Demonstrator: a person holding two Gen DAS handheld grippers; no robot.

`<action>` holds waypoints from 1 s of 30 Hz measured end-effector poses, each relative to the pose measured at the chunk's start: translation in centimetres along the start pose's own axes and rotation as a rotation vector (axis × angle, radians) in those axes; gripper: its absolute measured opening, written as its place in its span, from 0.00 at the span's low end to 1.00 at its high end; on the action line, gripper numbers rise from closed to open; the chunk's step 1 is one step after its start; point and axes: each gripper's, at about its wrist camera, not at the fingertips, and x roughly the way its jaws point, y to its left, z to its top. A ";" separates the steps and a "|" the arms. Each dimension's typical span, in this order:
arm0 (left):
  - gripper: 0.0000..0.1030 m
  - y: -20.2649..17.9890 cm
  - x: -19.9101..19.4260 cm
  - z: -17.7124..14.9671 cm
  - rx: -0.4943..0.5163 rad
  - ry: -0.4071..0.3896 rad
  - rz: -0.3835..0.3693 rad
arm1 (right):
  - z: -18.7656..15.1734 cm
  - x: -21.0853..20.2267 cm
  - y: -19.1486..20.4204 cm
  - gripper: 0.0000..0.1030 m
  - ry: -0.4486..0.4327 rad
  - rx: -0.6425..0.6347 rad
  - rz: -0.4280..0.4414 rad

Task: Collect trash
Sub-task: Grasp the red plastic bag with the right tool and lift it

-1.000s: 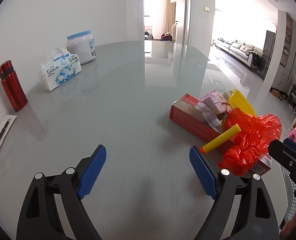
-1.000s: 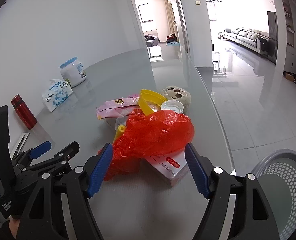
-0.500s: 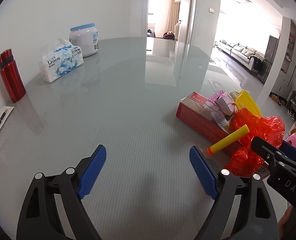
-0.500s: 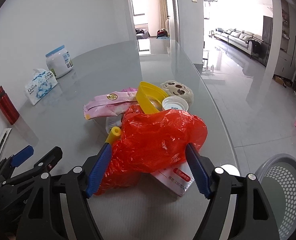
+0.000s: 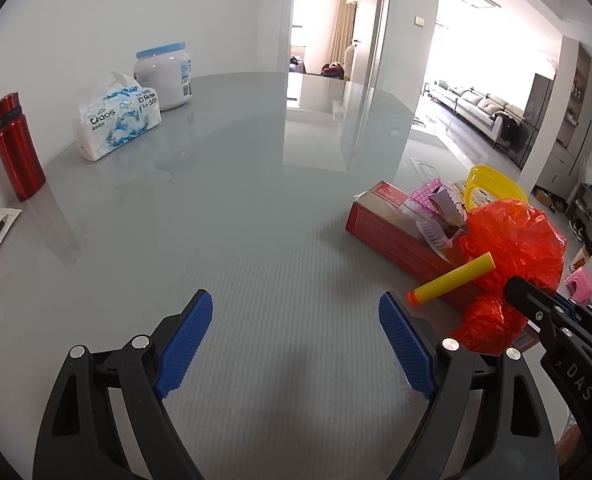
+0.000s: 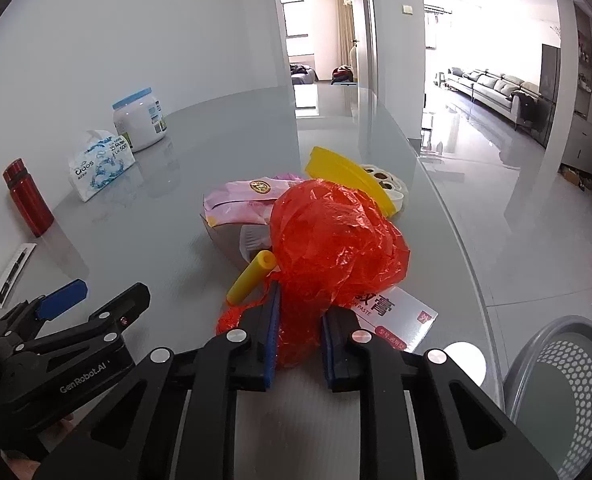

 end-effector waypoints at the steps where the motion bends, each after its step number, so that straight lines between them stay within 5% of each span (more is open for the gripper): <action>1: 0.81 -0.1 0.0 0.0 0.000 -0.001 -0.002 | -0.1 -0.3 -0.2 0.14 -0.002 0.006 0.011; 19: 0.81 -1.2 -1.9 -0.9 0.030 -0.006 -0.033 | -3.0 -7.4 -1.7 0.14 -0.043 0.037 0.124; 30: 0.81 -3.6 -2.7 -1.7 0.067 0.009 -0.058 | -4.2 -10.9 -4.1 0.14 -0.094 0.080 0.101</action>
